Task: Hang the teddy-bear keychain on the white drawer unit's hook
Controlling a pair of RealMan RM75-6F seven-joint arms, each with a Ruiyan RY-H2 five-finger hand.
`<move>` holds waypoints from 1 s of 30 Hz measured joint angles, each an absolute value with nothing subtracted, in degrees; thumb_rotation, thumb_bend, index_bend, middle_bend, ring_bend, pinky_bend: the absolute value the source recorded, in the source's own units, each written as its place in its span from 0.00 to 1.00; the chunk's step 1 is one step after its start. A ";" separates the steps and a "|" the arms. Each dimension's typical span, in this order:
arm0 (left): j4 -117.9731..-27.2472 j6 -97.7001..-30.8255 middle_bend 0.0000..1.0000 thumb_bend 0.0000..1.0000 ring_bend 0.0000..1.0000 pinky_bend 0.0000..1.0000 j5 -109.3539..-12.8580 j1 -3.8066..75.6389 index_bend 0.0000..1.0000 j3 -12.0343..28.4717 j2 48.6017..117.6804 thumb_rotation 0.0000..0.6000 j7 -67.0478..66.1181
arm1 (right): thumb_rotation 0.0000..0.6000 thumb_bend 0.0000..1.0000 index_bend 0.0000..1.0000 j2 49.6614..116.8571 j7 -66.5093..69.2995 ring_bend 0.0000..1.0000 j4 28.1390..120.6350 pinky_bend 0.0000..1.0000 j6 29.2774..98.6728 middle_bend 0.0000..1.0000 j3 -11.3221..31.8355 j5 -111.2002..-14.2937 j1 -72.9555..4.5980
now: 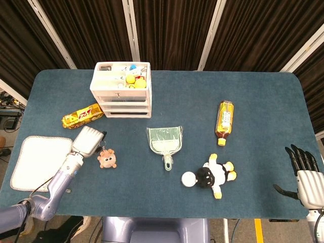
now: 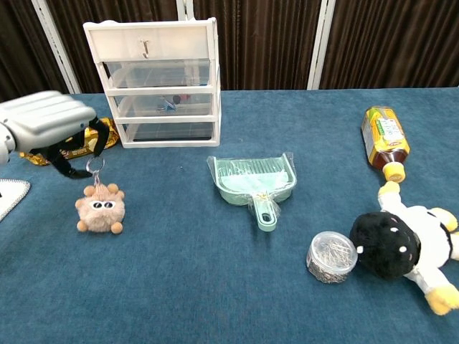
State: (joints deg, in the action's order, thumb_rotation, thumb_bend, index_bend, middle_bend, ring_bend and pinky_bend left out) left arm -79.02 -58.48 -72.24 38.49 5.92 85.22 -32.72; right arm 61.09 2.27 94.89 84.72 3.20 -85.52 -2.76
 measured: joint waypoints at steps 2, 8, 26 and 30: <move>-78.38 -58.38 0.99 0.24 0.86 0.72 -73.45 39.66 0.52 6.38 85.03 1.00 -32.95 | 1.00 0.00 0.00 61.07 2.22 0.00 94.92 0.00 84.59 0.00 3.20 -85.32 -2.76; -74.75 -58.04 0.98 0.24 0.86 0.72 -78.58 43.98 0.52 7.82 85.08 1.00 -32.92 | 1.00 0.00 0.00 61.07 1.86 0.00 95.05 0.00 84.30 0.00 3.26 -84.88 -2.79; -62.10 -56.32 0.98 0.24 0.86 0.72 -87.90 55.66 0.52 10.57 88.27 1.00 -31.62 | 1.00 0.00 0.00 60.32 4.60 0.00 95.37 0.00 83.86 0.00 3.62 -83.91 -2.70; -59.59 -56.14 0.99 0.24 0.86 0.72 -88.88 57.04 0.52 10.50 88.54 1.00 -31.22 | 1.00 0.00 0.00 60.14 5.01 0.00 95.55 0.00 83.72 0.00 3.68 -83.69 -2.67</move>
State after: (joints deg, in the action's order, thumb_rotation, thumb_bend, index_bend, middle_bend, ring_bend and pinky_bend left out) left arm -59.59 -56.14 -88.88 57.04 10.50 88.54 -31.22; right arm 60.14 5.01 95.55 83.72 3.68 -83.69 -2.67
